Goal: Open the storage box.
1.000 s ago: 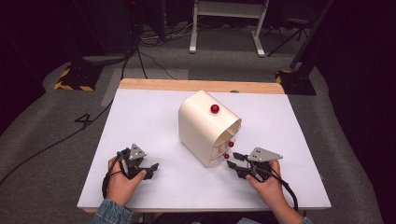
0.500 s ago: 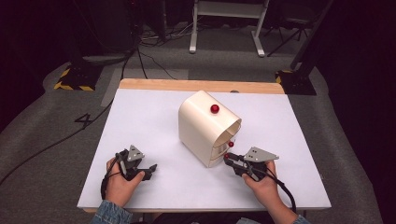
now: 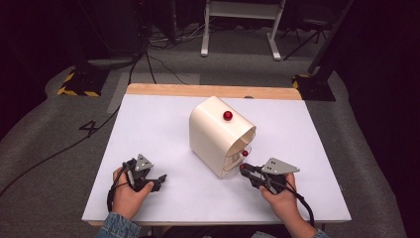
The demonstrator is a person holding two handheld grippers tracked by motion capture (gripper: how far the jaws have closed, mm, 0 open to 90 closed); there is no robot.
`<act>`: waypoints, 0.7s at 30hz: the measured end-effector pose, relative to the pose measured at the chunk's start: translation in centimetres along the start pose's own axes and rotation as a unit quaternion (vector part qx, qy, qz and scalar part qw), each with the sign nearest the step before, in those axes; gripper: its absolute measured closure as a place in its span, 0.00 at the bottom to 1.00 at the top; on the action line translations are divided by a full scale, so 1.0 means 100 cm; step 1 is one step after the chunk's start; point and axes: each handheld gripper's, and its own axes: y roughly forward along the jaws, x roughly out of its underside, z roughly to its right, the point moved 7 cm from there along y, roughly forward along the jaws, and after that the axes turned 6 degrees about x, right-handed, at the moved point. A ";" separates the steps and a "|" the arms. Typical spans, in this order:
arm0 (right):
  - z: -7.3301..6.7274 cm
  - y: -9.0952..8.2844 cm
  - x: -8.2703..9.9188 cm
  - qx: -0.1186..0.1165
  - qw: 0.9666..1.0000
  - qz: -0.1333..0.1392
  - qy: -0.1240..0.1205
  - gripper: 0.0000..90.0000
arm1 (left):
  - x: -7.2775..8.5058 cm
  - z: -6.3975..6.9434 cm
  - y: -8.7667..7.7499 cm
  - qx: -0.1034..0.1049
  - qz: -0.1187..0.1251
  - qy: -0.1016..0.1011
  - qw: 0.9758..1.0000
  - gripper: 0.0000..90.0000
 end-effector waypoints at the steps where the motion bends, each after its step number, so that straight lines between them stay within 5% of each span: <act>1: 0.000 -0.004 0.000 0.000 1.000 0.000 0.001 0.83 | 0.000 0.000 0.000 -0.002 0.000 0.001 1.000 0.30; 12: -0.001 -0.054 0.017 -0.001 1.000 -0.010 0.002 0.83 | 0.000 0.000 0.000 -0.003 -0.001 0.006 1.000 0.30; 21: -0.003 -0.071 0.038 0.002 0.999 -0.038 0.000 0.82 | 0.000 0.000 0.000 -0.002 0.001 0.001 1.000 0.30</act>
